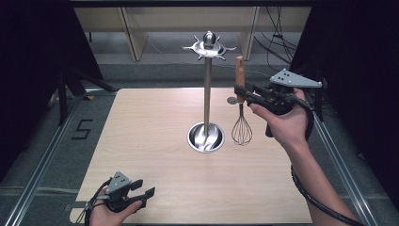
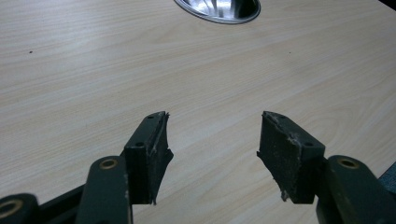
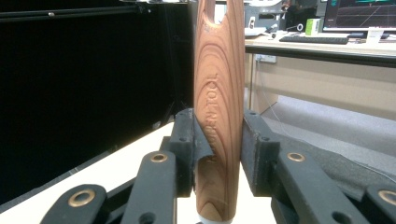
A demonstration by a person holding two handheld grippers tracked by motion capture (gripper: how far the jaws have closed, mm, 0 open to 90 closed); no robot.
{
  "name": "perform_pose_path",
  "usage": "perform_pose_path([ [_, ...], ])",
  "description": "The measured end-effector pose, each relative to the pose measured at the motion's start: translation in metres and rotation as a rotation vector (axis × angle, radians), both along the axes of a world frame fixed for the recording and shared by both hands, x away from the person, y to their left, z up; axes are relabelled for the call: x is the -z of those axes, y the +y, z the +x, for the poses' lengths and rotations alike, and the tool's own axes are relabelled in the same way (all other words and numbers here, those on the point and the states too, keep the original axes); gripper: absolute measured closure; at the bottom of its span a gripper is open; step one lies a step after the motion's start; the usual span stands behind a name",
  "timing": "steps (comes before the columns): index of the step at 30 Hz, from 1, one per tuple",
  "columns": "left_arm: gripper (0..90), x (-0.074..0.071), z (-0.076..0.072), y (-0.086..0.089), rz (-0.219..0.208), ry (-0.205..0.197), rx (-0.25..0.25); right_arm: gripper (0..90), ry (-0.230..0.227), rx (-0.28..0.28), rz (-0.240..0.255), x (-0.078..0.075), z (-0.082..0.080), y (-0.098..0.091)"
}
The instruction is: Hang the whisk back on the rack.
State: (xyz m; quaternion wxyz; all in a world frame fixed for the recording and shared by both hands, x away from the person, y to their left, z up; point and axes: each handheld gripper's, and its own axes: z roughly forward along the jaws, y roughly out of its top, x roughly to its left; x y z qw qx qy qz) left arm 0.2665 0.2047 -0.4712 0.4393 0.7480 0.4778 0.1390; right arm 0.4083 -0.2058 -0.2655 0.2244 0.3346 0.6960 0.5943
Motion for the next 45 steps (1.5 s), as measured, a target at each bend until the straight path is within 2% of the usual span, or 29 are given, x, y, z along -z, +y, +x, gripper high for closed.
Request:
perform_pose_path([
  [6, 41.3, 0.0, 0.0, 0.0, -0.002, -0.001, -0.003, 69.7, 0.002, -0.001, 0.004, -0.003, 0.0, 0.001],
  [7, 41.3, 0.0, 0.0, 0.0, -0.001, -0.001, -0.001, 69.7, -0.032, -0.006, -0.007, -0.003, 0.002, 0.001],
  [10, 41.3, 0.0, 0.0, 0.0, -0.001, -0.001, 0.0, 69.7, -0.034, -0.005, -0.005, -0.004, 0.002, 0.001],
  [11, 41.3, 0.0, 0.0, 0.0, -0.001, -0.001, 0.0, 69.7, -0.029, -0.007, -0.003, -0.005, 0.002, 0.002],
  [12, 41.3, 0.0, 0.0, 0.0, -0.001, -0.001, 0.0, 69.7, 0.001, -0.004, 0.008, -0.005, -0.001, 0.003],
  [14, 41.3, 0.0, 0.0, 0.0, -0.001, -0.001, 0.0, 69.7, -0.017, -0.012, 0.001, -0.006, 0.001, 0.003],
  [16, 41.3, 0.0, 0.0, 0.0, -0.001, -0.001, 0.0, 69.7, -0.009, -0.012, 0.001, -0.007, 0.0, 0.005],
  [17, 41.3, 0.0, 0.0, 0.0, -0.001, -0.001, 0.0, 69.7, -0.039, -0.014, -0.008, -0.007, 0.002, 0.005],
  [18, 41.3, 0.0, 0.0, 0.0, -0.001, -0.001, 0.0, 69.7, -0.017, -0.016, -0.005, -0.007, 0.001, 0.006],
  [21, 41.3, 0.0, 0.0, 0.0, -0.004, -0.001, -0.006, 69.7, 0.001, -0.014, 0.002, -0.007, 0.0, 0.008],
  [28, 41.3, 0.0, 0.0, 0.0, -0.004, -0.002, -0.006, 69.7, -0.016, -0.027, -0.003, -0.007, 0.002, 0.011],
  [34, 41.3, -0.001, 0.0, 0.001, -0.004, -0.002, -0.002, 69.7, 0.01, -0.039, -0.002, -0.009, 0.002, 0.014],
  [37, 41.3, 0.0, 0.0, 0.0, -0.009, -0.003, -0.008, 69.7, -0.002, -0.039, -0.006, -0.009, 0.004, 0.015],
  [39, 41.3, -0.001, -0.001, 0.001, 0.0, 0.0, -0.002, 69.7, 0.009, -0.054, -0.002, -0.008, 0.005, 0.015],
  [40, 41.3, -0.001, -0.001, 0.001, 0.001, 0.0, -0.002, 69.7, -0.01, -0.052, -0.015, -0.007, 0.007, 0.014],
  [41, 41.3, -0.001, -0.001, 0.001, 0.001, 0.0, -0.002, 69.7, -0.01, -0.052, -0.015, -0.007, 0.007, 0.014],
  [42, 41.3, 0.0, 0.0, 0.001, -0.002, -0.004, -0.003, 69.7, 0.022, -0.057, -0.007, -0.007, 0.006, 0.015],
  [44, 41.3, 0.0, -0.001, 0.0, -0.003, -0.001, -0.007, 69.7, 0.028, -0.053, -0.005, -0.007, 0.006, 0.015],
  [45, 41.3, 0.0, 0.0, 0.0, -0.003, -0.002, -0.008, 69.7, 0.012, -0.056, -0.008, -0.007, 0.008, 0.014],
])
